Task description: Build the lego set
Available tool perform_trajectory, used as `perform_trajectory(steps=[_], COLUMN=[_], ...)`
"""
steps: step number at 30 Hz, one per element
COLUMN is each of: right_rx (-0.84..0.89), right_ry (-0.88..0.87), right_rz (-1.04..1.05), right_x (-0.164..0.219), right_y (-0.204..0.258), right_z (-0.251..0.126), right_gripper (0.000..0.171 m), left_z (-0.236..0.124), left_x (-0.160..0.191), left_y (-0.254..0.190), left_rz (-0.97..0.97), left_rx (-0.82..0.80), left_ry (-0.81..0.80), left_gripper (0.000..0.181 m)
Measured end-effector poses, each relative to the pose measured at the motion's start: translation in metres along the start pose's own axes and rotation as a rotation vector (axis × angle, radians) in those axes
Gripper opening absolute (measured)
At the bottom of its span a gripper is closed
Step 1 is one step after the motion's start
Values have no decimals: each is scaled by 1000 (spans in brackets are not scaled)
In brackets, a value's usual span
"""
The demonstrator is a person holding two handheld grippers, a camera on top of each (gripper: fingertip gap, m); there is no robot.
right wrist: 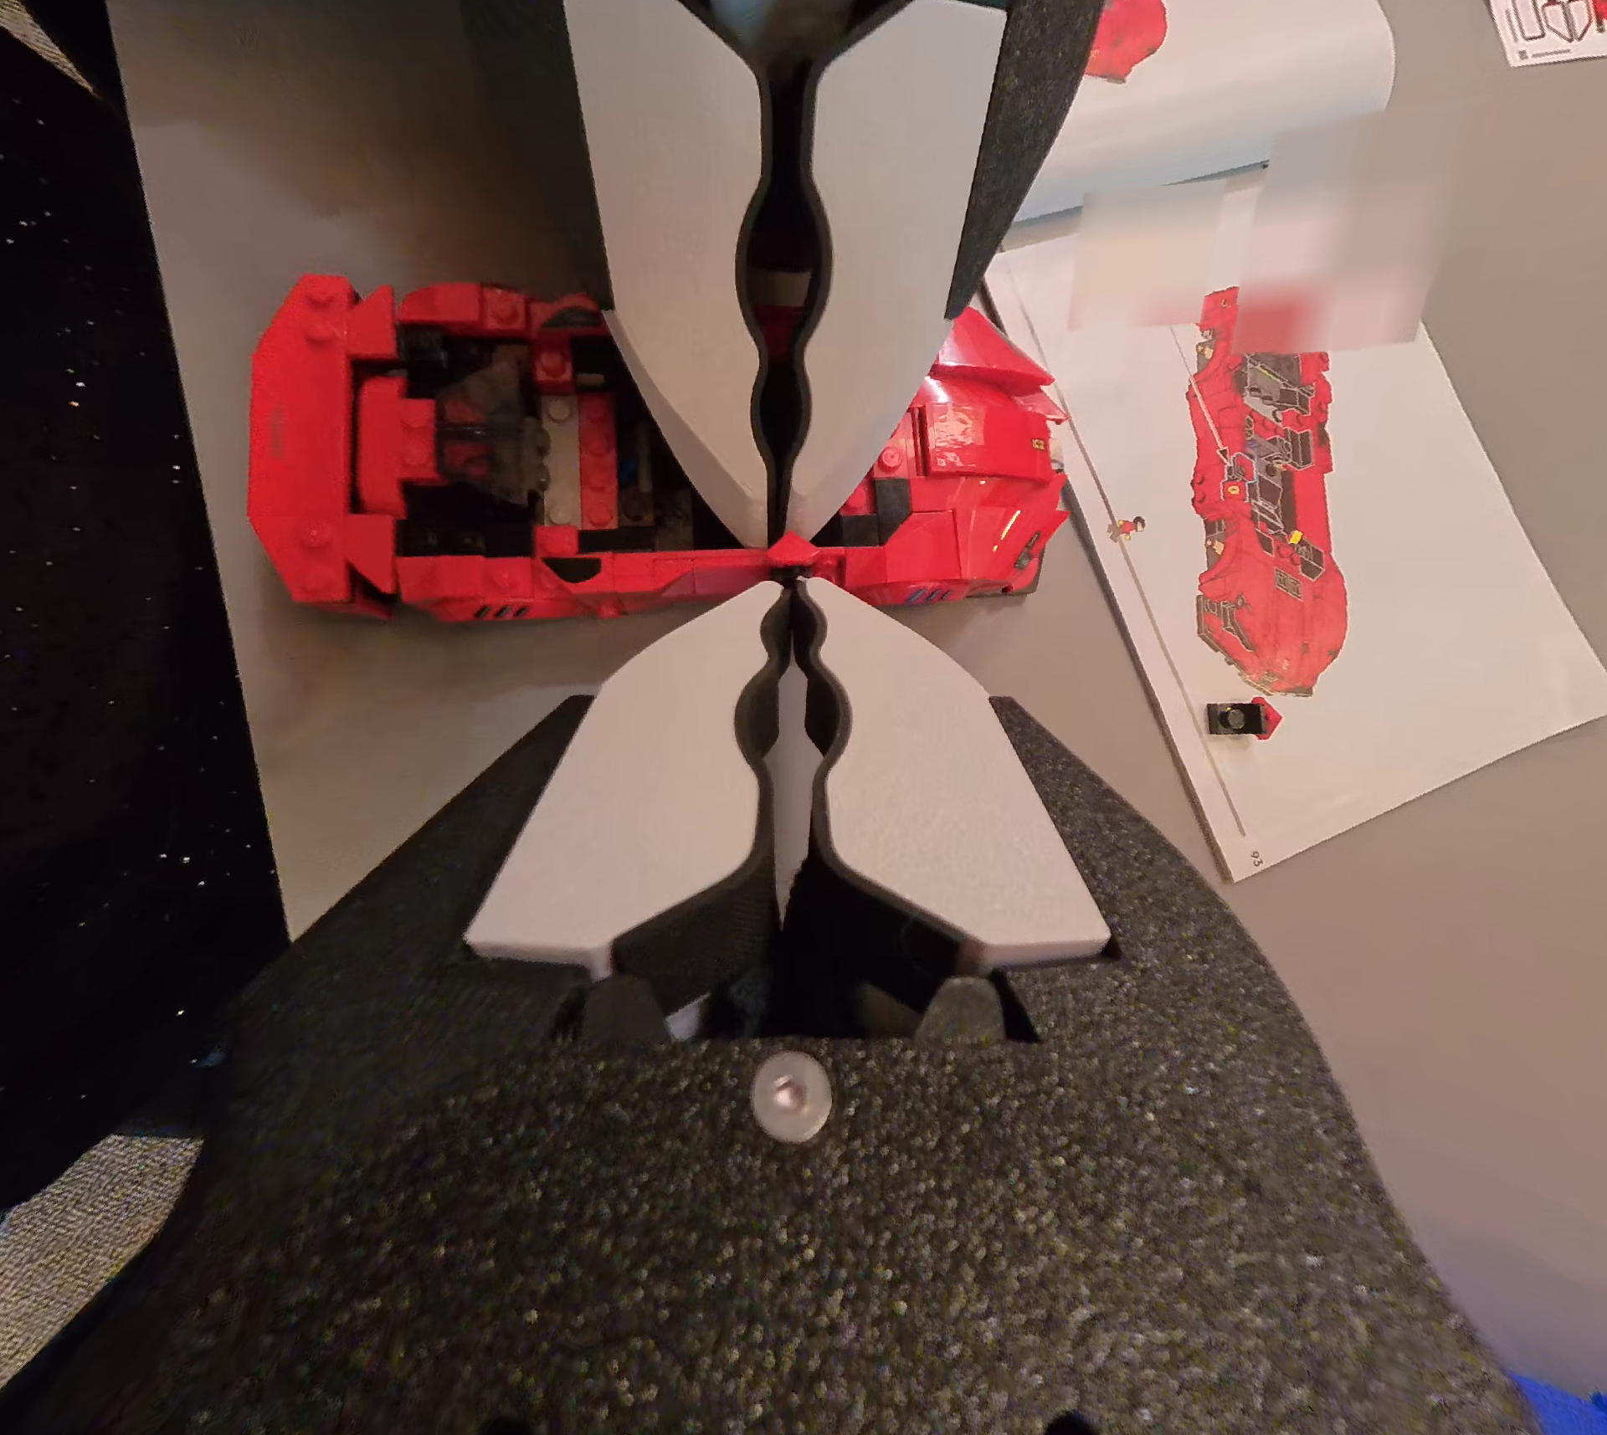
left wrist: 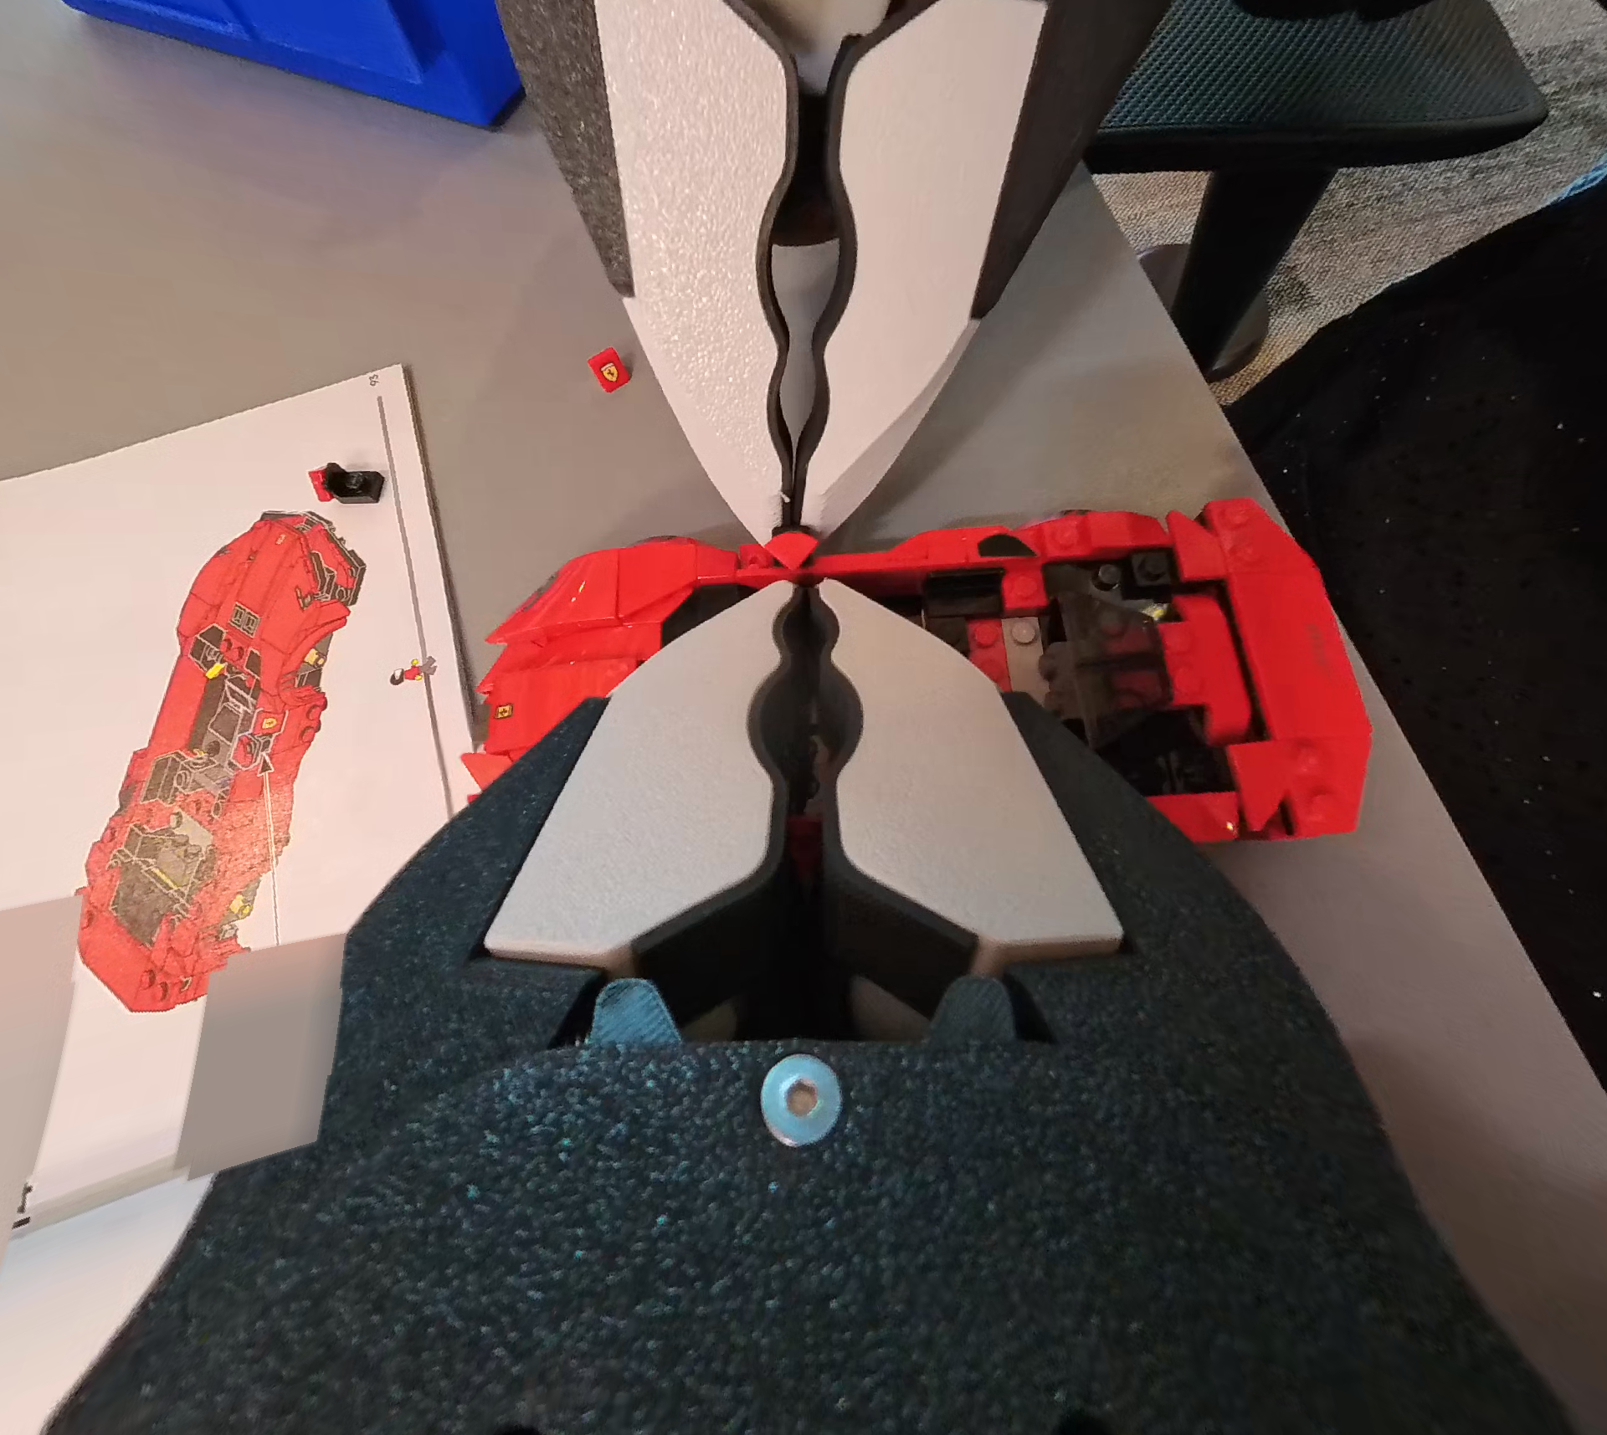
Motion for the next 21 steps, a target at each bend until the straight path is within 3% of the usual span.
perform_trajectory(steps=[21], right_rx=[2], right_ry=[-14], right_rz=[18], right_x=[1], right_y=[1], right_z=[1], right_gripper=[0], left_z=[0], left_x=[1], left_y=[-3], left_rz=[-11], left_rx=[1], left_ry=[14], left_gripper=[0])
Point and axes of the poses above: each gripper's, where its closed fingertips meet, z out along the fingers, x out of its underside, y = z × x across the jaws, the point moved 5 cm from there along -z, back along the fingers, and after that the axes turned 4 degrees about x, right-handed, at the moved point
